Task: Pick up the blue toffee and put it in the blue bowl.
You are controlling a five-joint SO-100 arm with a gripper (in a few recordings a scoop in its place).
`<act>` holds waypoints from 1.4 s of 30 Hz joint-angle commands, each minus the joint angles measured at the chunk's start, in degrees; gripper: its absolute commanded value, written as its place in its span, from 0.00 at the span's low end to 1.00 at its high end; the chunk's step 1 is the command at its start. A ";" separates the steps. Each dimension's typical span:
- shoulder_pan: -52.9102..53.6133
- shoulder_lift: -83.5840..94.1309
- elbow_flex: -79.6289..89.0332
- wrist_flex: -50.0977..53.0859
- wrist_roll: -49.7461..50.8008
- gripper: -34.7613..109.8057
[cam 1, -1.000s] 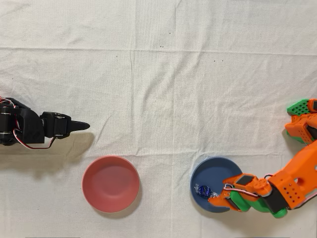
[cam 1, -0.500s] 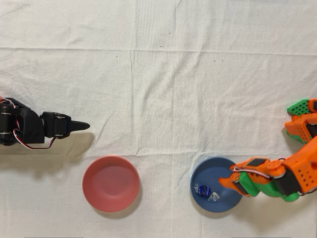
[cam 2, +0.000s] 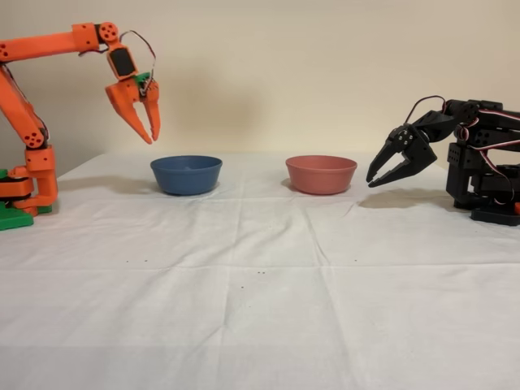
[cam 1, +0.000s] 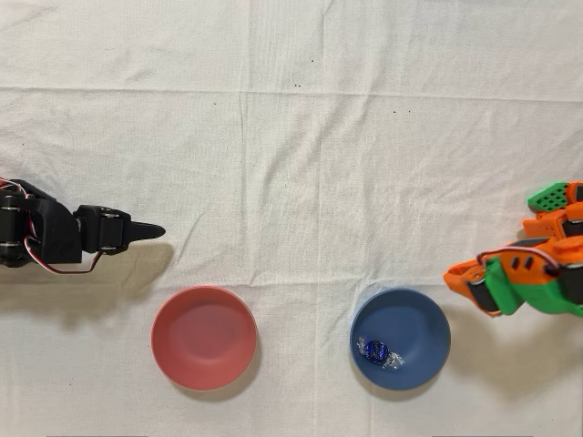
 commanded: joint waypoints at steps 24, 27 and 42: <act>14.06 40.96 45.26 -25.49 10.81 0.24; 12.30 42.98 48.25 -27.77 11.16 0.24; 16.44 61.52 63.81 -27.25 4.48 0.24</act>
